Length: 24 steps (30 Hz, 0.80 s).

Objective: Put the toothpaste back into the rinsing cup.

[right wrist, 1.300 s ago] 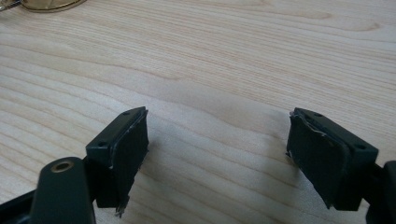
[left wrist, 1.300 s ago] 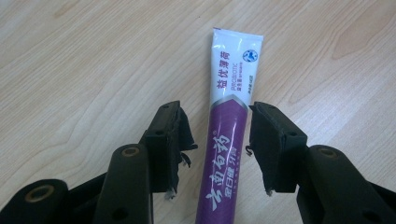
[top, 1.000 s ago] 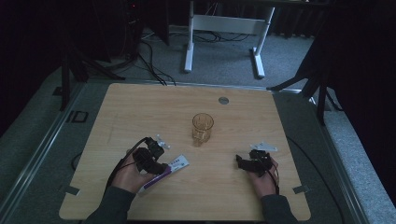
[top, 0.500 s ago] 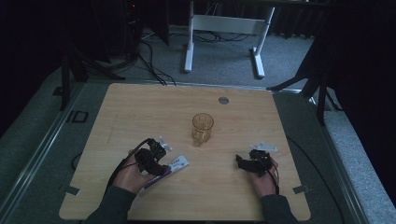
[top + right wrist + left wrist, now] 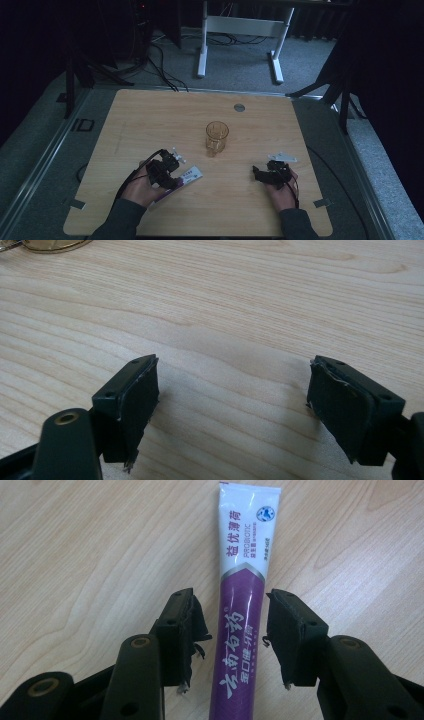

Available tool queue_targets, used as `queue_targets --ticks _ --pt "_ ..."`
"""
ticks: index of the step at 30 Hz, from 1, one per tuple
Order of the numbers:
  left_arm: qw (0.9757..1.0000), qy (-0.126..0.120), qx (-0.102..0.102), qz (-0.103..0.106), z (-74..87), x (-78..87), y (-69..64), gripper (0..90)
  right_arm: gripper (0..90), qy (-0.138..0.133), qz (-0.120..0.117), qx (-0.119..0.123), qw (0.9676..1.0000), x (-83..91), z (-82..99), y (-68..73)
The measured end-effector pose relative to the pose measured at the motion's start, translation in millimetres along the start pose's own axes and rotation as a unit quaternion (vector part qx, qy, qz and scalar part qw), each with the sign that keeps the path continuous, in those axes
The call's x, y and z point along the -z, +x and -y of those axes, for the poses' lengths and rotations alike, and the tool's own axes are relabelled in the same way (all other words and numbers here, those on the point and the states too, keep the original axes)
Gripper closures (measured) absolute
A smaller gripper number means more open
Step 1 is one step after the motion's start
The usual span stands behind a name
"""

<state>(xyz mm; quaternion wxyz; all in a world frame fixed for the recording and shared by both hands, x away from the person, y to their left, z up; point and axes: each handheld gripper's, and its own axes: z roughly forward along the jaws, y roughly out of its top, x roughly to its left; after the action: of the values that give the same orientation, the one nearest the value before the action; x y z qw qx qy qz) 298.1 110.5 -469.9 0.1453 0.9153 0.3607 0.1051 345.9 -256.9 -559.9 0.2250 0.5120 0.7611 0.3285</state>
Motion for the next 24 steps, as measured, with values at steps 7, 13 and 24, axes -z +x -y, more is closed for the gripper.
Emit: queue_targets --ticks 7,13,24 --pt "0.9999 0.014 -0.009 -0.001 -1.7 -4.8 -1.6 53.8 20.5 0.0 0.0 0.0 1.0 0.0 0.0 0.0" --pt "0.9995 0.024 -0.019 0.001 -3.7 -7.3 -3.3 53.7 20.5 0.0 0.0 0.0 1.0 0.0 0.0 0.0" --pt "0.9985 0.044 -0.031 0.007 -6.2 -11.7 -4.7 53.6 20.5 0.0 0.0 0.0 1.0 0.0 0.0 0.0"
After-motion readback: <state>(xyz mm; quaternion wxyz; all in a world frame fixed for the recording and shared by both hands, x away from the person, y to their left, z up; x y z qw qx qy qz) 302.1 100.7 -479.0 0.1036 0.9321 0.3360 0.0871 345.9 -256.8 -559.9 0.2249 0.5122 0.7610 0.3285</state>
